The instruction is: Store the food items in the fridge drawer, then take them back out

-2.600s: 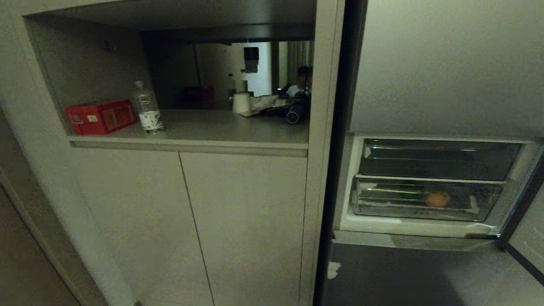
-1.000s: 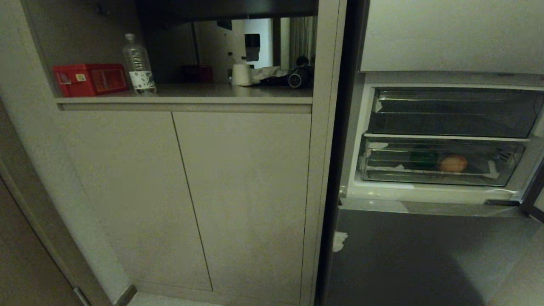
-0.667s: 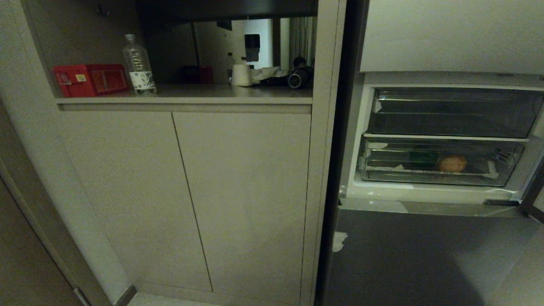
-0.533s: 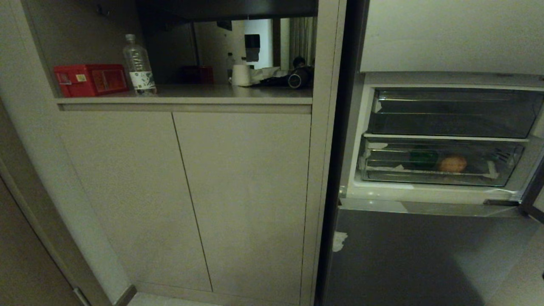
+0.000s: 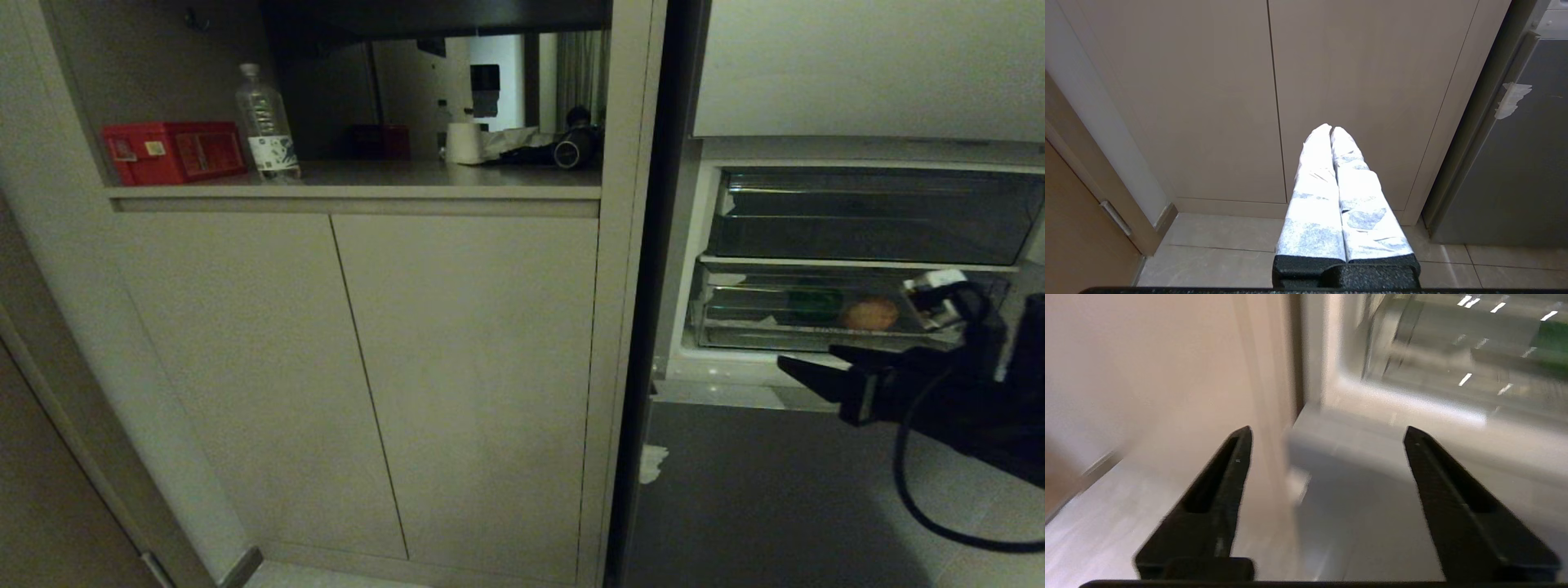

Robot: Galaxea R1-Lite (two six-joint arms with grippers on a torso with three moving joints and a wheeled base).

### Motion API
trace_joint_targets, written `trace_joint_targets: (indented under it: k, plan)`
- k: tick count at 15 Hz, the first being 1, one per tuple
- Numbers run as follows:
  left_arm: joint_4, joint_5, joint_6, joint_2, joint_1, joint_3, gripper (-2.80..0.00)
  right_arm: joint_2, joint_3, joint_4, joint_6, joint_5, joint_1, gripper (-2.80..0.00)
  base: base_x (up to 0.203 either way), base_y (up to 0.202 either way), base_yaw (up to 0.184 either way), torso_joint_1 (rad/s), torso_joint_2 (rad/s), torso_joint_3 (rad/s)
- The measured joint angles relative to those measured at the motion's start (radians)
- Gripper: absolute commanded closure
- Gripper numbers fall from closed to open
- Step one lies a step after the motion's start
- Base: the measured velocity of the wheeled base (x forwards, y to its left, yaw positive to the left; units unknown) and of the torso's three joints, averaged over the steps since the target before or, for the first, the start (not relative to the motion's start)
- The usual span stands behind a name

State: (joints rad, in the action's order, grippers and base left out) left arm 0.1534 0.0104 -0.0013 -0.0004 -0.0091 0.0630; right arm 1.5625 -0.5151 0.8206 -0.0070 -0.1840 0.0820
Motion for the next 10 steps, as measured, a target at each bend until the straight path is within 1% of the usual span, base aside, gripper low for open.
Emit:
trace_joint_targets:
  k: [3, 4, 7, 10]
  plan:
    - [0.0, 0.0, 0.0, 0.0, 0.0, 0.0, 0.0, 0.257, -0.109, 0.28, -0.001, 0.15, 0.038, -2.8, 0.0, 0.0, 0.0, 0.0, 0.0, 0.0]
    - [0.0, 0.0, 0.0, 0.0, 0.0, 0.0, 0.0, 0.309, -0.144, 0.339, -0.001, 0.188, 0.051, -2.8, 0.0, 0.0, 0.0, 0.0, 0.0, 0.0]
    - [0.0, 0.0, 0.0, 0.0, 0.0, 0.0, 0.0, 0.418, -0.231, 0.363, -0.001, 0.275, 0.083, -2.8, 0.0, 0.0, 0.0, 0.0, 0.0, 0.0]
    - [0.0, 0.0, 0.0, 0.0, 0.0, 0.0, 0.0, 0.504, -0.316, 0.364, -0.001, 0.341, 0.094, -2.8, 0.0, 0.0, 0.0, 0.0, 0.0, 0.0]
